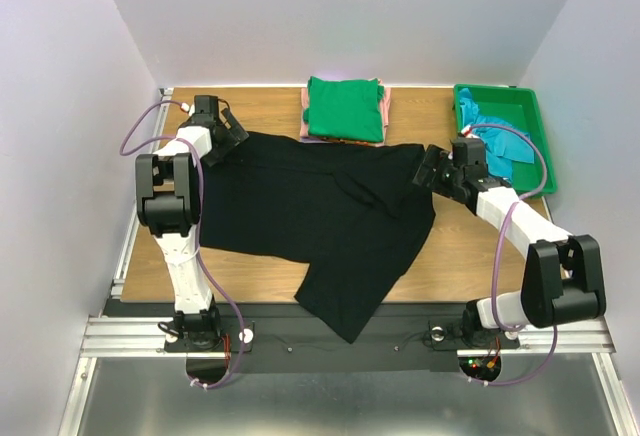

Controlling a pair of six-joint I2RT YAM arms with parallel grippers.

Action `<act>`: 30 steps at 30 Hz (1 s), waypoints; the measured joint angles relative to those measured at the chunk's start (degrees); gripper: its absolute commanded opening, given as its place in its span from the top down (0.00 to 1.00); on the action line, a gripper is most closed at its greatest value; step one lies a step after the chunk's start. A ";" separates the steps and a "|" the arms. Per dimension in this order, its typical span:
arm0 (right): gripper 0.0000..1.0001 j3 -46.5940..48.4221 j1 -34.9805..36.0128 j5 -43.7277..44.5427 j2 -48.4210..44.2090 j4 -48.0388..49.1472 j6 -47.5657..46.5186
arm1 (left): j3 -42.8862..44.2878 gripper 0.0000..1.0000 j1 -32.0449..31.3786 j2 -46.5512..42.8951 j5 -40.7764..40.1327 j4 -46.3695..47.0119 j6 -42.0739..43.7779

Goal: Fold and stack the t-shirts
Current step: Fold the tshirt

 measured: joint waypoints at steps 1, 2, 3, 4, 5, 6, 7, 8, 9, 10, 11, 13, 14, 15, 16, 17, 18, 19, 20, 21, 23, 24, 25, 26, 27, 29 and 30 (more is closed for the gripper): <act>0.00 0.00 0.00 0.09 -0.22 -0.02 0.00 | 0.61 0.02 0.00 0.37 0.02 -0.31 0.07; 0.00 -0.02 0.00 0.15 -0.52 0.00 0.00 | 1.36 0.02 0.00 0.79 0.04 -0.66 0.13; 0.00 -0.02 0.00 0.15 -0.76 -0.02 0.00 | 1.92 0.02 0.00 1.07 0.11 -0.87 0.15; 0.00 -0.02 0.00 0.17 -1.01 0.00 0.00 | 2.58 0.02 0.00 1.46 0.15 -1.31 0.26; 0.00 -0.17 0.00 0.17 -1.53 0.04 0.00 | 3.65 0.02 0.00 2.01 0.26 -1.97 0.35; 0.00 -0.46 0.00 0.17 -1.97 0.20 0.00 | 4.28 0.02 0.02 2.38 0.35 -2.25 0.39; 0.00 -0.87 0.00 0.17 -2.51 0.22 0.00 | 4.87 0.02 0.02 2.75 0.35 -2.58 0.42; 0.00 -1.49 0.00 0.20 -3.28 0.22 0.02 | 5.60 0.02 0.02 3.08 0.50 -3.19 0.48; 0.00 -1.77 0.00 0.20 -3.65 0.20 0.00 | 6.16 0.02 0.04 3.41 0.55 -3.65 0.52; 0.00 -2.14 0.00 0.22 -4.44 -0.02 0.02 | 6.54 0.02 0.07 3.48 0.66 -4.09 0.52; 0.00 -2.56 0.00 0.26 -5.14 0.11 0.04 | 6.84 0.02 0.11 3.50 0.74 -4.66 0.55; 0.00 -3.32 0.00 0.28 -6.95 0.07 0.11 | 6.78 0.02 0.20 3.32 0.70 -5.49 0.57; 0.00 -3.63 0.00 0.28 -7.52 0.15 0.20 | 6.51 0.02 0.24 3.08 0.57 -5.62 0.55; 0.00 -4.22 0.00 0.17 -8.70 0.15 0.31 | 5.99 0.02 0.26 2.54 0.39 -5.86 0.52; 0.00 -4.76 0.00 0.07 -9.68 0.11 0.50 | 3.65 0.02 0.28 0.61 -0.50 -5.97 0.35; 0.00 -5.22 0.00 -0.09 -10.45 0.11 0.52 | 1.90 0.02 0.31 -0.87 -1.14 -6.36 0.24; 0.00 -5.79 0.00 -0.17 -11.54 0.04 0.72 | -0.52 0.02 0.31 -3.48 -1.92 -7.28 -0.15; 0.00 -6.49 0.00 -0.26 -12.92 0.07 1.01 | -4.83 0.02 0.33 -8.50 -3.41 -8.63 -1.31; 0.00 -7.04 0.00 -0.33 -13.99 0.04 1.20 | -6.47 0.02 0.35 -10.40 -4.04 -8.68 -1.51; 0.00 -7.50 0.00 -0.35 -15.04 0.09 1.42 | -10.91 0.02 0.37 -16.68 -5.38 -9.92 -2.64; 0.00 -8.48 0.00 -0.48 -16.87 0.15 1.81 | -16.61 0.02 0.37 -25.73 -7.37 -11.13 -4.72; 0.00 -9.03 0.00 -0.61 -17.64 0.17 2.08 | -20.15 0.02 0.37 -31.50 -8.55 -11.61 -6.01; 0.00 -9.29 0.00 -0.81 -17.92 0.17 2.25 | -23.02 0.02 0.39 -36.48 -9.62 -12.15 -7.39; 0.00 -9.64 0.00 -1.25 -18.21 0.07 2.62 | -25.31 0.02 0.39 -39.54 -10.54 -12.07 -8.48; 0.00 -9.81 0.00 -1.62 -18.23 0.07 2.75 | -28.11 0.02 0.66 -44.15 -11.43 -12.72 -9.57; 0.00 -10.14 0.00 -2.43 -18.21 0.07 3.06 | -33.24 0.02 1.40 -50.29 -13.11 -13.51 -11.91; 0.00 -10.19 0.00 -2.80 -18.18 0.00 3.21 | -36.52 0.02 2.36 -52.26 -13.94 -13.49 -13.16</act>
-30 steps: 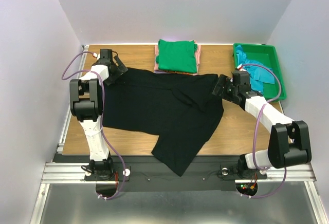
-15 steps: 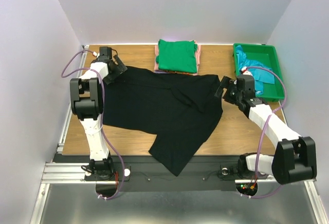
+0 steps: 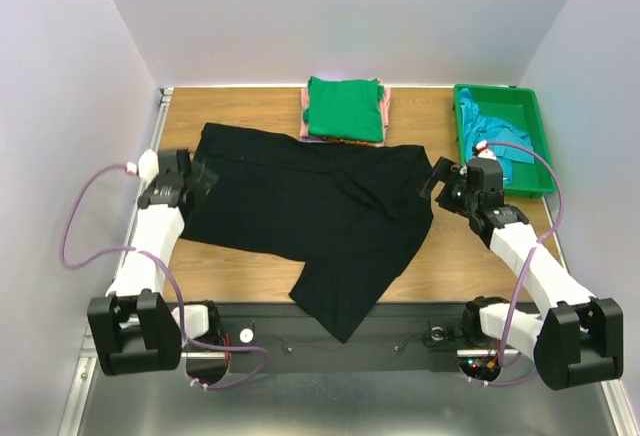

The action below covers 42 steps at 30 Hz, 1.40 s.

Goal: Fold and stack the t-shirts
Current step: Fold the tshirt

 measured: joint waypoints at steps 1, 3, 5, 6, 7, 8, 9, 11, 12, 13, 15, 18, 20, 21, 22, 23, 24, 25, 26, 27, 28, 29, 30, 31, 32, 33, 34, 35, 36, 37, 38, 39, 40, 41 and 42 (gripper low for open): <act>0.00 0.00 0.00 -0.68 0.00 0.02 0.26 | -2.23 0.02 1.14 -0.98 -0.55 -0.42 -0.72; 0.00 -0.02 0.00 -1.90 0.00 0.02 0.44 | -6.25 0.02 3.80 -1.38 -1.62 -1.79 -1.75; 0.00 -0.02 0.00 -3.89 -0.02 0.02 0.26 | -8.94 0.02 7.41 -1.18 -1.99 -2.05 -2.19; 0.00 -0.02 0.00 -5.27 -0.15 0.02 0.17 | -9.92 0.02 8.98 -1.16 -2.14 -2.12 -2.47; 0.00 -0.07 0.02 -6.86 -0.42 0.02 -0.13 | -10.45 0.02 10.21 -1.07 -2.29 -1.97 -2.56; 0.00 -0.09 0.02 -7.89 -0.70 0.02 -0.31 | -10.67 0.02 12.20 -0.63 -2.05 -1.38 -2.56; 0.00 -0.11 0.24 -8.59 -1.03 0.02 -0.48 | -10.69 0.02 13.49 0.00 -1.84 -0.20 -2.49; 0.00 -0.11 1.40 -9.16 -1.92 0.02 -1.01 | -10.69 0.02 15.21 2.01 -1.29 2.51 -2.36; 0.00 -0.09 3.06 -9.20 -2.56 0.02 -1.33 | -10.69 0.02 15.85 3.28 -1.03 3.72 -2.19; 0.00 -0.09 4.42 -9.16 -2.84 0.02 -1.51 | -10.67 0.02 16.63 5.14 -0.68 4.96 -1.92; 0.00 -0.09 9.84 -7.96 -3.06 -0.02 -1.77 | -10.16 0.03 17.99 9.79 -0.07 6.69 -1.29; 0.00 -0.07 17.84 -6.03 -2.40 -0.02 -1.86 | -8.11 0.08 19.43 14.12 0.72 8.63 -0.39; 0.00 -0.04 22.29 -3.96 -1.36 -0.26 -1.88 | -6.67 0.11 19.96 16.35 1.18 10.16 0.33; 0.00 -0.02 25.38 -2.03 -0.70 -0.59 -1.86 | -6.10 0.12 20.15 17.16 1.33 10.91 0.68; 0.00 0.02 27.63 -1.03 -0.26 -1.03 -1.84 | -5.70 0.14 20.24 17.84 1.36 11.65 0.96; 0.00 0.09 30.99 1.01 0.55 -1.62 -1.70 | -5.42 0.25 20.33 18.36 1.29 11.96 1.16; 0.00 0.13 32.98 2.19 1.01 -1.90 -1.68 | -5.40 0.30 20.44 18.58 1.25 12.41 1.38; 0.00 0.17 35.93 3.50 1.86 -2.32 -1.62 | -5.51 0.36 20.50 18.73 1.16 13.09 1.62; 0.00 0.20 38.97 5.18 2.78 -2.82 -1.49 | -5.53 0.45 20.52 18.91 1.05 13.35 1.86; 0.00 0.46 42.10 6.97 3.76 -3.56 -1.25 | -5.64 0.60 20.55 19.06 1.05 13.79 1.86; 0.00 0.92 45.51 8.61 5.03 -4.31 -1.07 | -5.86 0.67 20.59 19.21 0.92 14.49 2.03; 0.00 1.66 50.38 10.43 7.34 -5.03 -0.98 | -6.01 0.75 20.70 19.45 1.49 15.30 2.08; 0.00 2.16 53.88 11.61 8.85 -5.38 -0.74 | -6.10 0.78 20.74 19.78 1.46 15.80 1.95; 0.00 3.02 57.61 13.03 10.84 -5.95 -0.57 | -6.14 0.81 20.76 20.04 1.84 16.37 2.10; 0.01 4.20 61.77 14.16 13.27 -6.49 -0.20 | -6.19 0.84 20.85 20.31 2.01 16.74 2.12; 0.01 5.01 64.65 14.97 15.10 -6.60 -0.11 | -6.19 1.00 20.85 20.37 2.12 17.09 2.16; 0.03 6.19 67.95 16.09 17.38 -6.97 0.04 | -6.19 1.00 20.90 20.46 2.36 17.33 2.29; 0.04 7.96 71.04 17.33 20.17 -7.72 0.04 | -6.21 1.00 20.90 20.50 2.84 17.66 2.43; 0.08 9.16 73.24 18.32 22.08 -8.02 0.04 | -6.21 1.00 20.90 20.55 3.04 17.99 2.45; 0.10 10.80 75.32 19.28 24.57 -8.44 0.11 | -6.19 1.00 20.90 20.72 3.30 18.36 2.56; 0.11 12.59 77.33 20.48 27.23 -8.90 0.37 | -6.19 1.00 20.90 20.81 3.56 18.62 2.64; 0.13 13.84 78.62 21.20 28.96 -9.22 0.50 | -6.19 1.00 20.92 20.85 3.74 18.82 2.78; 0.15 14.75 79.73 21.64 30.34 -9.51 0.81 | -6.19 1.00 20.92 20.92 3.85 18.99 2.86; 0.17 15.54 80.74 22.29 31.56 -9.97 1.38 | -6.19 1.00 20.92 20.94 4.00 19.12 3.02; 0.19 15.78 81.05 22.71 32.11 -10.21 1.77 | -6.19 1.00 20.92 20.96 4.07 19.12 3.13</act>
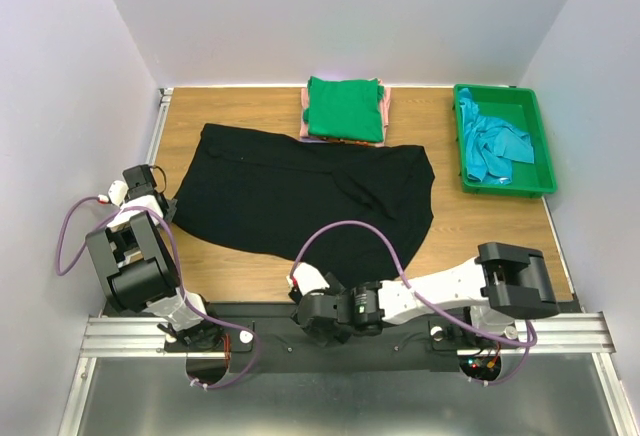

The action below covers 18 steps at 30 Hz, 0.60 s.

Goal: Fold and stack the t-shirts
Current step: Fold the tshirt

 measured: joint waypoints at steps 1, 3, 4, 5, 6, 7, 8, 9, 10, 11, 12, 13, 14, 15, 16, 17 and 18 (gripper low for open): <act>0.24 0.13 0.09 0.39 0.44 -0.59 0.55 | 0.00 1.00 0.00 0.00 0.07 0.02 0.09; 0.32 0.13 0.09 0.98 0.70 -1.60 1.42 | 0.00 1.00 0.02 0.00 0.13 0.04 0.28; 0.34 0.13 0.02 1.16 0.83 -2.10 1.90 | 0.00 1.00 0.02 0.00 0.13 0.04 0.35; 0.36 0.13 -0.07 1.27 0.96 -2.47 2.34 | 0.00 1.00 0.04 -0.02 0.15 0.04 0.39; 0.38 0.13 -0.09 1.27 1.09 -2.69 2.86 | 0.00 1.00 0.04 -0.02 0.15 0.04 0.46; 0.39 0.13 -0.07 1.27 1.27 -2.75 3.02 | 0.00 1.00 0.04 -0.02 0.17 0.04 0.50; 0.40 0.13 -0.02 1.25 1.73 -2.82 3.28 | 0.00 1.00 0.04 -0.02 0.17 0.04 0.55; 0.42 0.13 0.00 1.22 2.32 -2.75 3.93 | 0.00 1.00 0.04 -0.02 0.20 0.04 0.57; 0.54 0.39 -0.02 1.25 2.64 -2.67 4.15 | 0.00 1.00 0.07 -0.02 0.22 0.07 0.70; 0.58 0.63 0.00 1.22 2.95 -2.64 4.59 | 0.00 1.00 0.09 -0.02 0.26 0.07 0.76; 0.62 0.90 0.00 1.29 3.17 -2.80 5.33 | 0.00 1.00 0.09 -0.02 0.31 0.07 0.85; 0.69 1.20 0.04 1.36 3.50 -2.69 6.08 | 0.00 1.00 0.09 0.00 0.31 0.09 0.94; 0.72 1.79 0.09 2.12 3.98 -3.06 6.80 | 0.00 1.00 0.09 -0.02 0.33 0.07 0.98; 0.85 1.99 0.22 2.89 4.15 -3.52 7.39 | 0.00 1.00 0.09 -0.02 0.35 0.07 0.98; 0.90 2.08 0.26 3.85 4.39 -3.93 8.57 | 0.00 1.00 0.09 -0.02 0.35 0.07 1.01; 0.95 2.25 0.26 4.17 4.42 -4.37 9.09 | 0.00 1.00 0.09 -0.07 0.35 0.04 1.01; 1.00 2.60 0.39 5.55 4.35 -5.29 10.14 | 0.00 1.00 0.09 -0.15 0.37 0.04 1.01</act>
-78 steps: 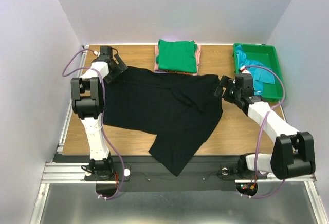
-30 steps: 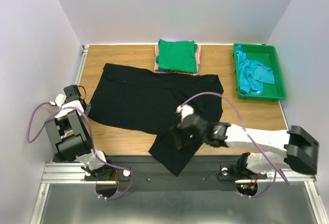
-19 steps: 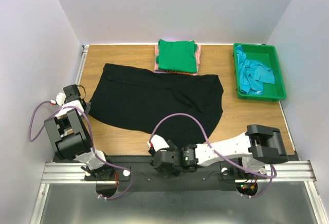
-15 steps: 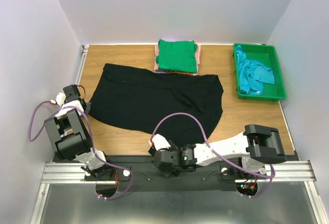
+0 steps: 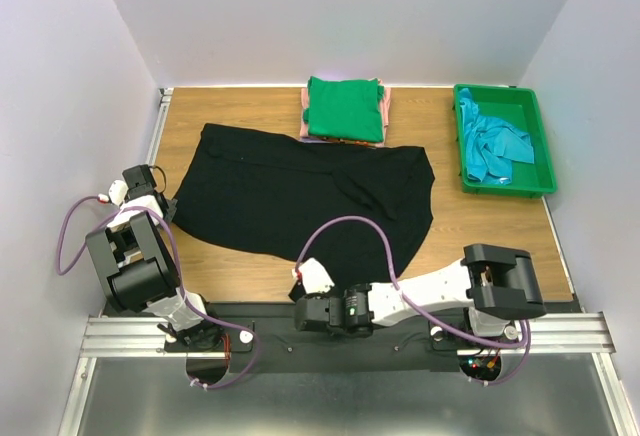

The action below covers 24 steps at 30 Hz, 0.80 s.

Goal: Fold and stack the t-shirts
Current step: Fold the tshirt

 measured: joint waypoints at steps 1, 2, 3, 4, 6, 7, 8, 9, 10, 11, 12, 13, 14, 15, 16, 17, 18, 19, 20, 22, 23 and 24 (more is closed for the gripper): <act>0.99 0.09 0.02 1.09 0.00 -0.83 0.74 | 0.00 1.00 0.00 -0.07 0.02 -0.02 0.00; 1.00 0.04 -0.02 2.73 0.00 -3.02 1.73 | -0.02 1.00 0.02 -0.11 0.15 -0.04 0.00; 0.99 -0.07 -0.11 3.48 -0.13 -4.13 1.97 | -0.04 1.00 0.02 -0.15 0.28 -0.07 -0.02; 1.00 -0.37 -0.42 4.66 -0.63 -5.49 2.32 | -0.07 1.00 0.00 -0.28 0.52 -0.15 -0.02; 1.00 -0.66 -1.07 5.97 -2.21 -7.76 2.47 | -0.11 1.00 0.00 -0.72 1.33 -0.85 0.00; 1.00 -0.66 -1.73 6.60 -3.67 -8.55 2.45 | -0.22 1.00 0.00 -1.05 1.75 -1.33 -0.02; 0.99 -0.66 -2.27 7.06 -4.74 -8.98 2.25 | -0.37 1.00 0.00 -1.36 2.05 -1.66 -0.04; 1.00 -0.66 -3.17 7.58 -6.34 -9.42 1.97 | -0.52 1.00 -0.02 -1.92 2.45 -2.32 -0.04; 0.99 -0.66 -4.11 7.93 -7.74 -9.62 1.70 | -0.52 1.00 -0.02 -2.43 2.82 -2.80 -0.04; 0.99 -0.66 -5.92 8.37 -9.64 -9.86 0.94 | -0.52 1.00 -0.04 -3.17 3.21 -3.13 -0.04; 0.99 -0.66 -7.17 8.61 -10.58 -9.99 0.44 | -0.52 1.00 -0.15 -3.58 3.50 -3.28 -0.07; 1.00 -0.66 -8.87 8.98 -11.82 -10.23 -0.20 | -0.50 1.00 -0.17 -4.35 3.89 -3.52 -0.09; 0.99 -0.66 -10.32 9.27 -12.87 -10.38 -0.87 | -0.48 1.00 -0.31 -4.81 4.17 -3.63 -0.11; 1.00 -0.66 -12.00 9.73 -13.88 -10.54 -1.57 | -0.35 1.00 -0.57 -5.18 4.24 -3.82 -0.15; 1.00 -0.61 -13.42 10.12 -14.56 -10.56 -2.36 | -0.17 1.00 -0.87 -5.38 4.42 -4.00 -0.31; 0.99 -0.48 -14.99 10.43 -15.13 -10.69 -3.04 | 0.13 1.00 -1.29 -5.49 4.57 -4.20 -0.42; 1.00 -0.31 -16.35 10.67 -15.45 -10.75 -3.76 | 0.59 1.00 -1.77 -5.49 4.76 -4.44 -0.55; 1.00 -0.07 -18.12 11.02 -15.69 -10.84 -4.46 | 1.31 1.00 -2.58 -5.46 4.96 -4.76 -0.74; 1.00 0.35 -19.65 11.32 -15.76 -10.88 -5.33 | 1.84 1.00 -2.89 -5.46 5.01 -4.96 -0.81; 1.00 1.25 -22.36 11.78 -15.74 -10.97 -7.10 | 3.89 1.00 -3.56 -5.11 5.38 -5.70 -1.01; 1.00 1.73 -23.32 12.02 -15.74 -10.99 -7.74 | 5.44 1.00 -3.82 -4.61 5.53 -5.84 -1.07; 1.00 2.21 -24.20 12.20 -15.74 -10.97 -8.31 | 6.34 1.00 -3.89 -4.31 5.55 -5.84 -1.07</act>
